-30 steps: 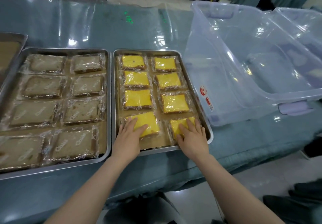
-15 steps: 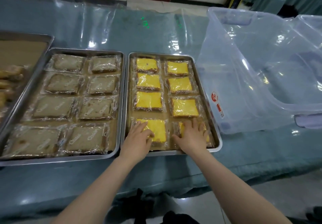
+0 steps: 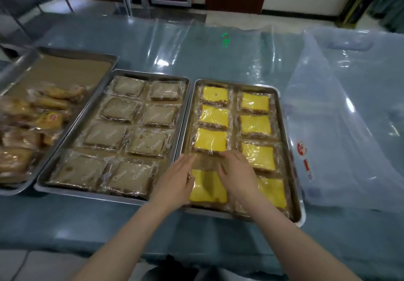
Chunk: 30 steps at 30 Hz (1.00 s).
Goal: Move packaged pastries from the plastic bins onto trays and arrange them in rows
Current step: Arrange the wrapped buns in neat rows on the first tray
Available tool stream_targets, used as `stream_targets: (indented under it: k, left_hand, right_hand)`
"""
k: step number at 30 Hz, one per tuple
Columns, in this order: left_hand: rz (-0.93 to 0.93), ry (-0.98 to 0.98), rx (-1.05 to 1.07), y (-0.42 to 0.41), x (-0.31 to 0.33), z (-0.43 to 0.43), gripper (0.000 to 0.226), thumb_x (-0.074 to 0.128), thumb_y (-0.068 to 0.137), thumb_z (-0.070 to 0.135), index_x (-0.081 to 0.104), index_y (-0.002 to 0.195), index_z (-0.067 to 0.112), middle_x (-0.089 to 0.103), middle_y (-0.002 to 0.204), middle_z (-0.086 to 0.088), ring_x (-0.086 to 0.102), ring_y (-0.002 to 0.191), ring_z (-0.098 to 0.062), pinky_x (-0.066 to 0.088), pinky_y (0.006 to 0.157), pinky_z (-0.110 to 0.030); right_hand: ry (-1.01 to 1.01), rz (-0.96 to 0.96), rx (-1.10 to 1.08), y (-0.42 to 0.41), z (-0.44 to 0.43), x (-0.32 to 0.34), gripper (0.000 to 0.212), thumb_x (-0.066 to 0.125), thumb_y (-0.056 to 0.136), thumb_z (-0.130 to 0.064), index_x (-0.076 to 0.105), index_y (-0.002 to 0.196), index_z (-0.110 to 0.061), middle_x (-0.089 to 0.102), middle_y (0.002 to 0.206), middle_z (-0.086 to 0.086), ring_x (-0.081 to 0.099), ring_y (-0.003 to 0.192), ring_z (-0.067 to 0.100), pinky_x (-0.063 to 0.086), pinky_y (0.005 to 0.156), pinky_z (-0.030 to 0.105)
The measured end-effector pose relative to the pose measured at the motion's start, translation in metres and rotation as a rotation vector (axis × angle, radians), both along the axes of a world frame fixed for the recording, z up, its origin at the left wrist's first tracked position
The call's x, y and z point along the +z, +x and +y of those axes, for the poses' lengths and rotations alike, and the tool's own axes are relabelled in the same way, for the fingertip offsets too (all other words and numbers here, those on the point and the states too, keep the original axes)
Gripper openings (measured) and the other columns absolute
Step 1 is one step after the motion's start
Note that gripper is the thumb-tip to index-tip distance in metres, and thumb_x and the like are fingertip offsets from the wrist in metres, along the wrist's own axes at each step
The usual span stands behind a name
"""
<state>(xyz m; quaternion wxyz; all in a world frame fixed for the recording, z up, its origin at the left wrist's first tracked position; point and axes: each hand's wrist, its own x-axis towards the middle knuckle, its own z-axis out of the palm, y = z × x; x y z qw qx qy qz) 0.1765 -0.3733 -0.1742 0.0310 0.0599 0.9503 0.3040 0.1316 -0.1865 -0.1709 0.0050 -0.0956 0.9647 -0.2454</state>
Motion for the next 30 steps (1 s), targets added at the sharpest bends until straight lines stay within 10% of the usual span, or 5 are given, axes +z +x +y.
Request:
stream_targets:
  k: [17,30]
  left_hand:
    - [0.150,0.007,0.287,0.018,0.044,-0.284,0.051,0.052,0.093,0.016,0.039,0.142,0.021,0.030,0.152,0.001,0.018,0.142,-0.014,0.014,0.113,-0.026]
    - [0.098,-0.023,0.328,0.035,0.052,-0.490,0.042,0.054,0.092,0.018,0.050,0.132,0.028,0.036,0.147,0.008,0.024,0.138,-0.009,0.020,0.108,-0.026]
  right_hand:
    - [-0.109,-0.086,0.298,-0.010,-0.288,0.044,0.032,0.051,0.094,-0.035,0.061,0.122,-0.022,0.063,0.120,0.000,0.055,0.111,0.019,0.046,0.093,0.033]
    - [-0.256,-0.127,0.206,0.005,-0.467,0.032,0.025,0.056,0.093,-0.033,0.062,0.117,-0.030,0.058,0.113,-0.012,0.049,0.087,0.000,0.033,0.068,0.007]
